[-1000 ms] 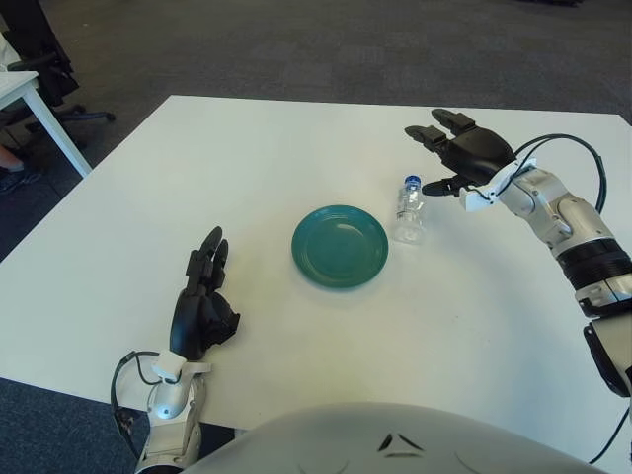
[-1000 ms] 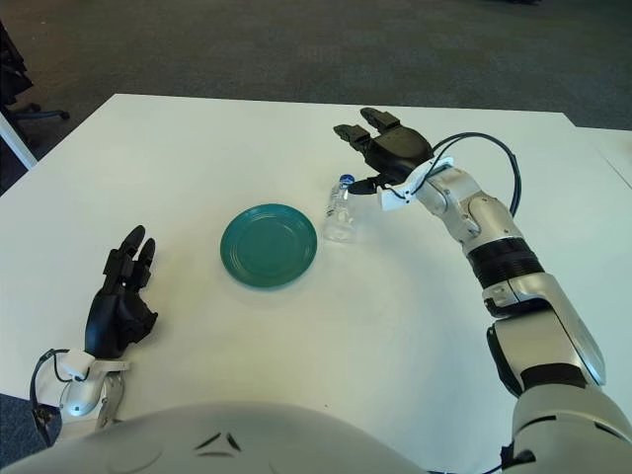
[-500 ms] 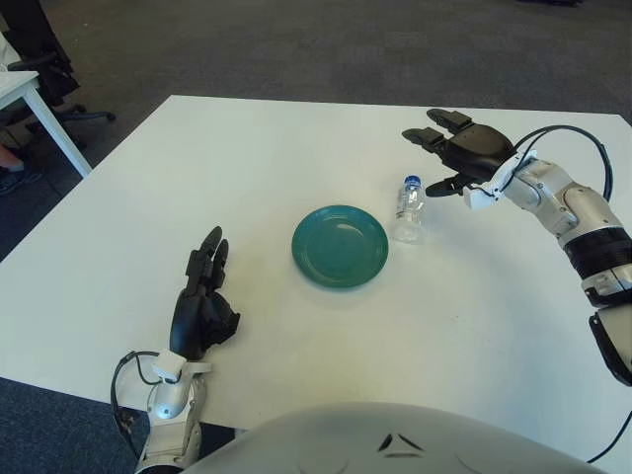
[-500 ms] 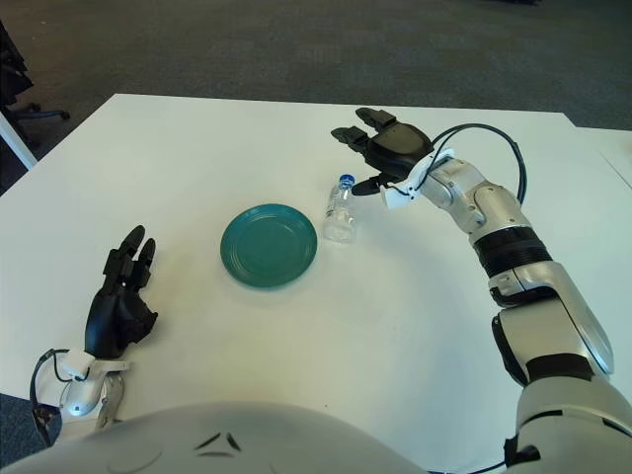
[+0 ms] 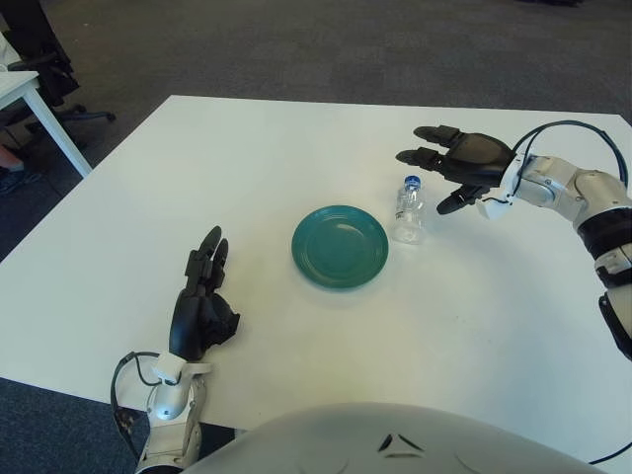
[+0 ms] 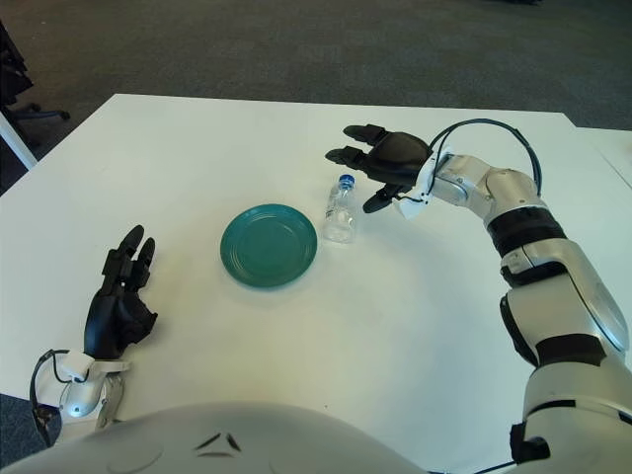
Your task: Put the bottle into the plate.
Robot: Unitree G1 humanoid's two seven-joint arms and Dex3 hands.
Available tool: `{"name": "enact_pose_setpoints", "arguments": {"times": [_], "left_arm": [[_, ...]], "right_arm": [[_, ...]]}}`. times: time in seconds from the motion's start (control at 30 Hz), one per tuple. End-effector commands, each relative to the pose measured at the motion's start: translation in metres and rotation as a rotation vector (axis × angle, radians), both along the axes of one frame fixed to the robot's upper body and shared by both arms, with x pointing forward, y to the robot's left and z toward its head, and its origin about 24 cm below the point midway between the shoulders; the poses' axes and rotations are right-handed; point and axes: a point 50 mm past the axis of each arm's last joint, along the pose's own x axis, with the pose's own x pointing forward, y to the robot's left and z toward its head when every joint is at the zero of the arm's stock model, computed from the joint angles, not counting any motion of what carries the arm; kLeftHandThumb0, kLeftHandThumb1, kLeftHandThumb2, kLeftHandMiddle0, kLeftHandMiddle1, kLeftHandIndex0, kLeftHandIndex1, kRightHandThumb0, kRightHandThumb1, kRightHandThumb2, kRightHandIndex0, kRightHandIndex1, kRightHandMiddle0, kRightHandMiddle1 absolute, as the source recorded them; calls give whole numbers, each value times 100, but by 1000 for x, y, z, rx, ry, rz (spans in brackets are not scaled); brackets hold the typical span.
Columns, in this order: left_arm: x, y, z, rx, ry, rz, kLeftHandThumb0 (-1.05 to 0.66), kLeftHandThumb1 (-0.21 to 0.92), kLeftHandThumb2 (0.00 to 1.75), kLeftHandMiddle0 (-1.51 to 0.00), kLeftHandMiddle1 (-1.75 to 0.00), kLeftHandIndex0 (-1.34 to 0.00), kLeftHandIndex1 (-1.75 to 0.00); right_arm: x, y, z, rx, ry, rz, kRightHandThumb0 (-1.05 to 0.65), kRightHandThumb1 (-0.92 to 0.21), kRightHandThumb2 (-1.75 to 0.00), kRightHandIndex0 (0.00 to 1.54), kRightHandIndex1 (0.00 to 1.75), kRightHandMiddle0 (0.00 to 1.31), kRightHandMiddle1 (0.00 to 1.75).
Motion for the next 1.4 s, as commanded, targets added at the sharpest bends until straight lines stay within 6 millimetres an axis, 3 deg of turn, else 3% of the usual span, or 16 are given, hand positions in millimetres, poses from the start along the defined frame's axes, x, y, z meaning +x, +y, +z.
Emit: {"name": "enact_pose_setpoints", "arguments": {"times": [0.0, 0.53, 0.9, 1.13, 1.37], "left_arm": [[43, -43, -12, -84, 21, -74, -92, 92, 107, -23, -1, 0, -45], [22, -28, -9, -58, 26, -62, -92, 92, 107, -23, -1, 0, -44], [7, -19, -4, -27, 22, -52, -92, 92, 106, -25, -1, 0, -51], [-5, -16, -1, -13, 33, -45, -91, 92, 106, -25, -1, 0, -52], [-14, -14, 1, -2, 52, -32, -91, 92, 106, -23, 0, 0, -52]], "right_arm": [[3, -5, 13, -31, -28, 46, -105, -92, -40, 1, 0, 0, 17], [-8, -1, -7, 87, 86, 115, -105, -92, -51, 6, 1, 0, 28], [-13, 0, -21, 96, 118, 139, -105, -92, -49, 8, 1, 0, 28], [-16, 1, -45, 92, 159, 111, -104, -92, -47, 8, 1, 0, 29], [-20, 5, -49, 121, 176, 139, -104, -92, -47, 8, 1, 0, 28]]}}
